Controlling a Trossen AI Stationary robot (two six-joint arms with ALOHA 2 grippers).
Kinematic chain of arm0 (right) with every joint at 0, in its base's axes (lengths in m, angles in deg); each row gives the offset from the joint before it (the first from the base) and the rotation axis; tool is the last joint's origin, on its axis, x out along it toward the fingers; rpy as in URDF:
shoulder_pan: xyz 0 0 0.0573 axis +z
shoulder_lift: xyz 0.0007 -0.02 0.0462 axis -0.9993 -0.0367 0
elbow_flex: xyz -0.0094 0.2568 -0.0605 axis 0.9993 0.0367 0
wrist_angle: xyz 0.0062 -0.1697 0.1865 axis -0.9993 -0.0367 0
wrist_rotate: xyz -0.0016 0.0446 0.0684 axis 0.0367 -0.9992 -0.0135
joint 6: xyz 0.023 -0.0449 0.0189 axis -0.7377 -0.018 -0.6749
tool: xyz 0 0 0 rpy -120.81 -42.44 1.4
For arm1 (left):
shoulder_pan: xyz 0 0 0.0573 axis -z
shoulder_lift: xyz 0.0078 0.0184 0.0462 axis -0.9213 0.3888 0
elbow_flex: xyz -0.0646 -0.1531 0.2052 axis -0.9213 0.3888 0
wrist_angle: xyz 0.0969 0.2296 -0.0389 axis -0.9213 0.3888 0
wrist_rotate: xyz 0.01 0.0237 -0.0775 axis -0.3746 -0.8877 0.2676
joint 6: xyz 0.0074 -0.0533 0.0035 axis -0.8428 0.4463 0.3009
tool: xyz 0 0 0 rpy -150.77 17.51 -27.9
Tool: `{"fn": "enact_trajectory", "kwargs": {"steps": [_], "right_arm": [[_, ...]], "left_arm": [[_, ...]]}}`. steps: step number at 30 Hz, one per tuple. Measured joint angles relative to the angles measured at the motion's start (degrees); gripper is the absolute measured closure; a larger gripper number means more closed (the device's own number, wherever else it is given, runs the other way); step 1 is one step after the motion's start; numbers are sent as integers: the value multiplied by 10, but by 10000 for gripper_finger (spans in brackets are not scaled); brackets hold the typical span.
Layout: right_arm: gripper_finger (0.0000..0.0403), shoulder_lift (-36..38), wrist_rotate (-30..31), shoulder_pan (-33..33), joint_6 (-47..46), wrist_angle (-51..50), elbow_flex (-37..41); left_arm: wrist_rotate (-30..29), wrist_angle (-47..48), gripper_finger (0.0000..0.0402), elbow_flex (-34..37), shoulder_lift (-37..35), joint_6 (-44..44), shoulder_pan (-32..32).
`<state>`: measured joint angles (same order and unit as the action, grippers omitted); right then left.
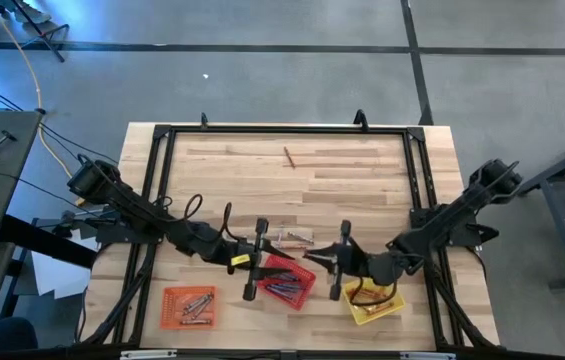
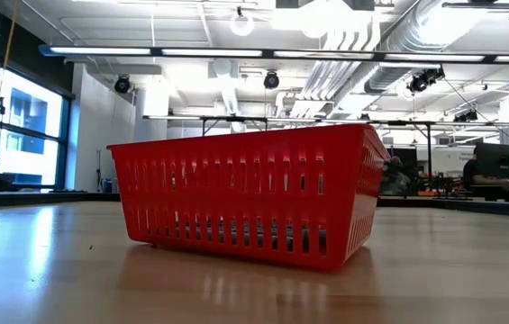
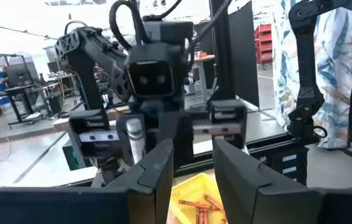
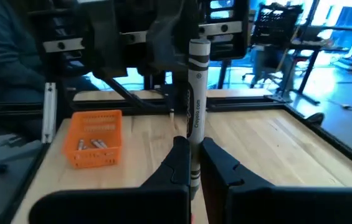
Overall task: Sort crayons
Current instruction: Put the gray crayon into the orange bin
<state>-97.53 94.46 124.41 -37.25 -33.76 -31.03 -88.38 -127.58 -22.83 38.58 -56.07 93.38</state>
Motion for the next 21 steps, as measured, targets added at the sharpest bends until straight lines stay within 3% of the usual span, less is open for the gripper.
{"fn": "enact_trajectory", "kwargs": {"steps": [11,21], "right_arm": [[402,-17,-8,3,-1,20,0],[402,-35,-56,-3,19,71,0]], "left_arm": [[0,7,257,0,0,-10,0],[-2,6,216,0,0,12,-13]]}}
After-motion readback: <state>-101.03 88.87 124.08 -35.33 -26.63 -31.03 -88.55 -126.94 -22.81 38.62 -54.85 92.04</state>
